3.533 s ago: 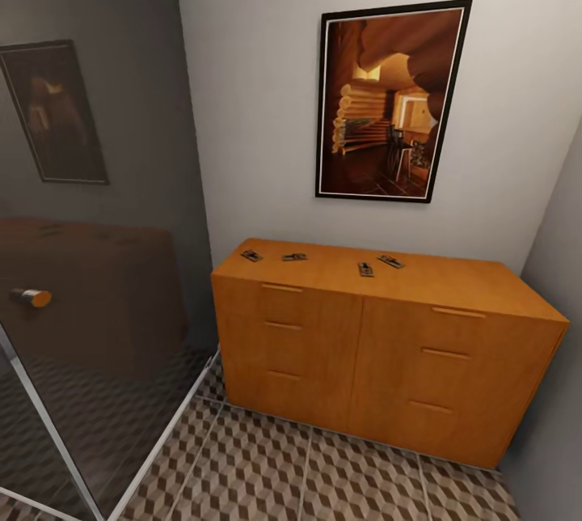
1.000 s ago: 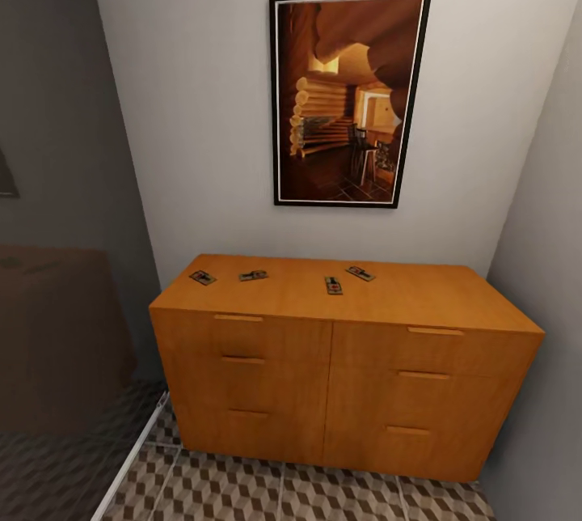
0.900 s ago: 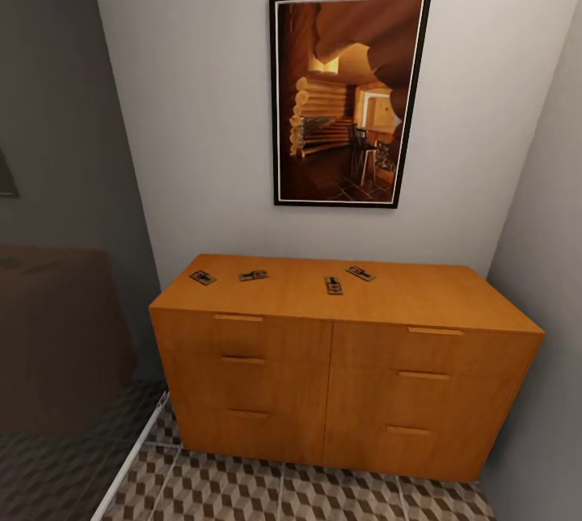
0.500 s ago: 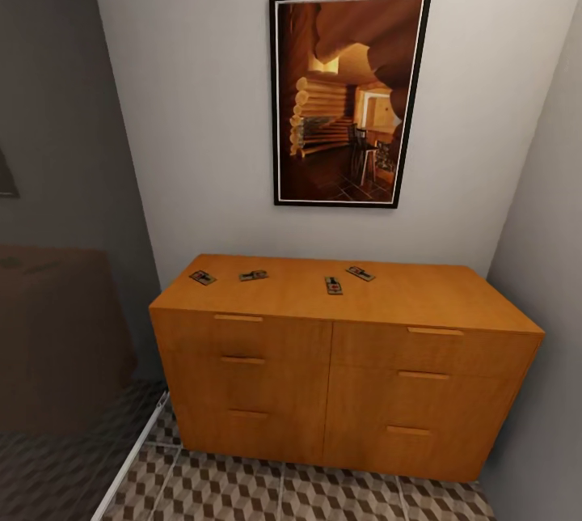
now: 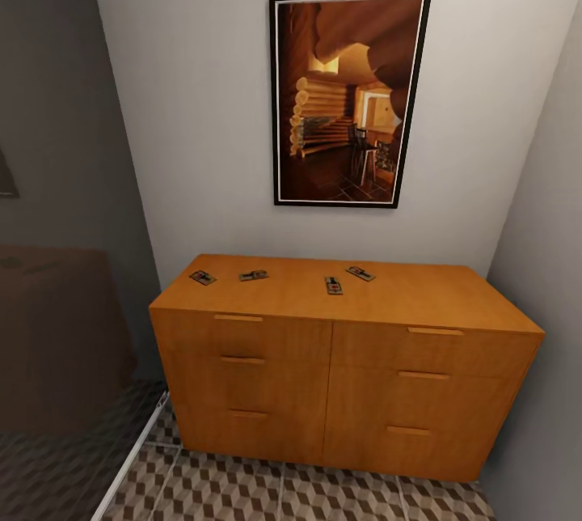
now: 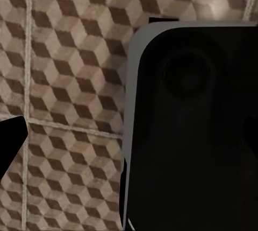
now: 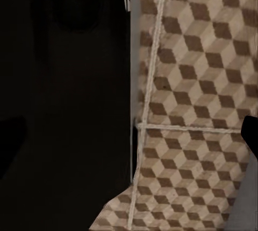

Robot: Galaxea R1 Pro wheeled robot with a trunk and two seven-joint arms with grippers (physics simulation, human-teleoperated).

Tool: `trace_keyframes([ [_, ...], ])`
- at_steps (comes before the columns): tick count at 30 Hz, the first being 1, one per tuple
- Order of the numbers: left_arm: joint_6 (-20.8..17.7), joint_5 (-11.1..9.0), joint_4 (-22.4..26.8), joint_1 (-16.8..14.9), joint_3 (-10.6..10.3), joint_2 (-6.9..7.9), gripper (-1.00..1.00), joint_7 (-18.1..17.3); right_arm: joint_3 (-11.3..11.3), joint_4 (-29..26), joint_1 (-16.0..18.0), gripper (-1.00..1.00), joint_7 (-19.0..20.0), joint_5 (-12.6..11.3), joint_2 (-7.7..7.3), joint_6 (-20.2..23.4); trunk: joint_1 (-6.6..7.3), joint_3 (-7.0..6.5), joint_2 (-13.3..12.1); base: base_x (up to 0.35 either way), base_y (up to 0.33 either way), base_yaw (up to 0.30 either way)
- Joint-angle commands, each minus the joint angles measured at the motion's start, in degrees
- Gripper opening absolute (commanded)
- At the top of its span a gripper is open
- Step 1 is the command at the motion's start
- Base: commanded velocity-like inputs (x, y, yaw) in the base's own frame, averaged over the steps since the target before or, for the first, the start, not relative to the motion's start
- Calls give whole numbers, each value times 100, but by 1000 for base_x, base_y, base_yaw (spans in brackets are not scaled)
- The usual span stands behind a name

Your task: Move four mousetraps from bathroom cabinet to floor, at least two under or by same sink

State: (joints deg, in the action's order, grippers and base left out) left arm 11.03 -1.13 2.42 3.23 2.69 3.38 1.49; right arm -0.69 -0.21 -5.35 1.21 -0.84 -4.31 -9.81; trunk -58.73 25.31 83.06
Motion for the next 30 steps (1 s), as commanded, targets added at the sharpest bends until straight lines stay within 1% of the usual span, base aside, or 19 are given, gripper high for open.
trace_keyframes([
  [1, 5, -11, 17, -2, 23, 0, 100, 0, -8, -35, 2, 100, 18, -10, -35, -10, 0, 3, 2, 0, 0, 0],
  [2, 3, -11, 23, -7, 22, 1, 100, 0, -8, -68, 5, 100, 22, -10, -67, -6, 0, 3, 2, 0, 0, 0],
  [6, -1, -13, 38, -17, 23, 4, 100, 1, -8, -171, 12, 100, 9, -15, -101, 8, 0, 3, 2, 0, 0, 0],
  [23, -20, 2, 89, -24, 34, 7, 100, -36, -10, -192, 16, 100, -36, 17, -129, 13, 0, 3, 2, 0, 0, 0],
  [30, -63, 24, 300, -24, 45, 7, 100, -55, 3, -349, 0, 100, -26, 228, -173, 118, 0, 3, 2, 0, 0, 0],
])
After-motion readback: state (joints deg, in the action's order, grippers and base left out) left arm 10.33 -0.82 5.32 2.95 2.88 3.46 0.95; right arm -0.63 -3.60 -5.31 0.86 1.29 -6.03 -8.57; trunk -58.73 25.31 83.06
